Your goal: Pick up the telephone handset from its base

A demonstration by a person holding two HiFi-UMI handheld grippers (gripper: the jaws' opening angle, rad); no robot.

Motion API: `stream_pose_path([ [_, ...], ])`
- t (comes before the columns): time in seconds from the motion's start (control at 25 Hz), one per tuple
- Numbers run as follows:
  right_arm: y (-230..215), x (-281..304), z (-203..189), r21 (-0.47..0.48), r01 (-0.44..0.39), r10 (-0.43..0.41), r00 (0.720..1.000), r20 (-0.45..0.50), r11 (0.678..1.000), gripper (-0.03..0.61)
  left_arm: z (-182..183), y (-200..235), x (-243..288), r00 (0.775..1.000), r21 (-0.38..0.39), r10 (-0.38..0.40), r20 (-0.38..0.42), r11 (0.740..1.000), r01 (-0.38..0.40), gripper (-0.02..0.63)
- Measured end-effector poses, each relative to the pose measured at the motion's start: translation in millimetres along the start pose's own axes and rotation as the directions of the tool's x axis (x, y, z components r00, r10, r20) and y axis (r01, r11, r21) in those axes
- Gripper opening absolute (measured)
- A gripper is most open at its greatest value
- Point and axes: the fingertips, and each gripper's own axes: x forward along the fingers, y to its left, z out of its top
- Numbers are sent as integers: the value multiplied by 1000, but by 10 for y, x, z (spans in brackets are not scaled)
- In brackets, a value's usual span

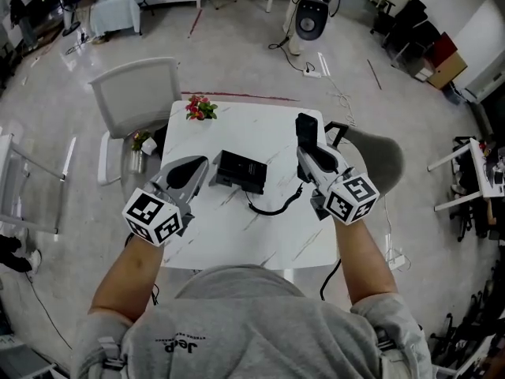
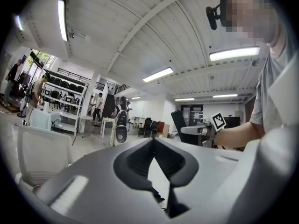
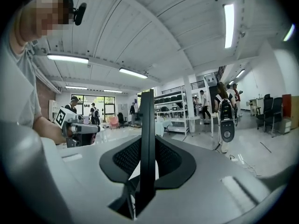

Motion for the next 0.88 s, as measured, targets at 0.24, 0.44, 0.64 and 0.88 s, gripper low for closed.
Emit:
stream_pose_path([
  [0.24,-52,-234,607,40,3,-7,995,102,999,77,462,-71,32,999,35,-15,42,999,13,60],
  [0.44,-89,-382,1012,58,15,-25,986,167,998,77,773,-93,55,997,94,-26,70,995,19,60],
  [0.64,-129,-474,1267,52,18,-28,977,210,998,77,976,-99,83,996,124,-32,78,992,22,60],
  [0.88,-175,-548,1508,59,19,-33,967,251,998,77,1178,-126,99,995,125,-34,94,992,22,60],
])
